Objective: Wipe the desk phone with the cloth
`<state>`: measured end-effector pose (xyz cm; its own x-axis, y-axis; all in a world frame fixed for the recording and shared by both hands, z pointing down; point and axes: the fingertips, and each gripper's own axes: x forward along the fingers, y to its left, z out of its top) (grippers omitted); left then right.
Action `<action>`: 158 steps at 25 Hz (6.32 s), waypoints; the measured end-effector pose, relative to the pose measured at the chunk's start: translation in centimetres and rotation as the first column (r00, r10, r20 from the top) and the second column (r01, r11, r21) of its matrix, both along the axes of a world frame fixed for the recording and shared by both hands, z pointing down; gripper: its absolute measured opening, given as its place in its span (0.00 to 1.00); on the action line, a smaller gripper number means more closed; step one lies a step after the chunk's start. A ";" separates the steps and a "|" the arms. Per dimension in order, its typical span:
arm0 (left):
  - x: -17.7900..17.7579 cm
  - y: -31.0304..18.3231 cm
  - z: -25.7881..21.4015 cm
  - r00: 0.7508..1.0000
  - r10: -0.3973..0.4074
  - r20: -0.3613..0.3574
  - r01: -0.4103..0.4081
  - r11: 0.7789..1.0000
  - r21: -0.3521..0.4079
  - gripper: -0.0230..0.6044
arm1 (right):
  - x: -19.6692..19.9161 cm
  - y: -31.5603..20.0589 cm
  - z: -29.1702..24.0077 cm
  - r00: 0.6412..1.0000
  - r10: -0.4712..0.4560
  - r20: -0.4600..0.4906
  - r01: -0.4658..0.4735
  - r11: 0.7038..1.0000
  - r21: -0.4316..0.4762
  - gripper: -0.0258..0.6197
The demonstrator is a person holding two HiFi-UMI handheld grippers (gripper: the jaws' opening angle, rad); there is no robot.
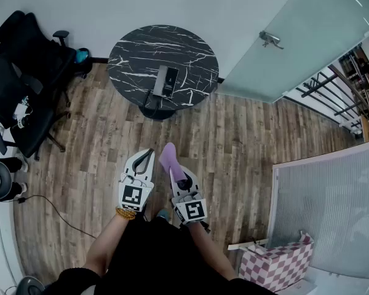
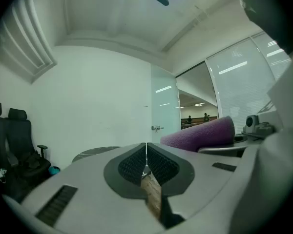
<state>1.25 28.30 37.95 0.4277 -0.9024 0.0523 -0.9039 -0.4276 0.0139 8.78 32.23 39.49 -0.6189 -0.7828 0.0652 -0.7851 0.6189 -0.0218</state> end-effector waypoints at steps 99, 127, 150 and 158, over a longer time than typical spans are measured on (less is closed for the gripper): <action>-7.7 -42.3 12.0 0.995 0.074 0.073 -0.050 0.957 -0.287 0.07 | -9.2 -56.4 19.3 0.587 -0.310 -0.748 0.240 0.949 -0.205 0.13; -8.9 -42.0 13.3 0.992 0.091 0.092 -0.057 0.945 -0.322 0.07 | -10.6 -56.6 22.9 0.395 -0.299 -0.869 0.274 0.941 -0.199 0.13; -9.3 -42.0 13.8 0.990 0.102 0.096 -0.064 0.939 -0.339 0.07 | -11.4 -54.9 25.3 0.490 -0.391 -0.779 0.215 0.920 -0.327 0.13; -8.7 -41.8 14.1 0.989 0.115 0.094 -0.076 0.936 -0.345 0.07 | -11.8 -53.4 25.9 0.511 -0.424 -0.747 0.215 0.905 -0.367 0.13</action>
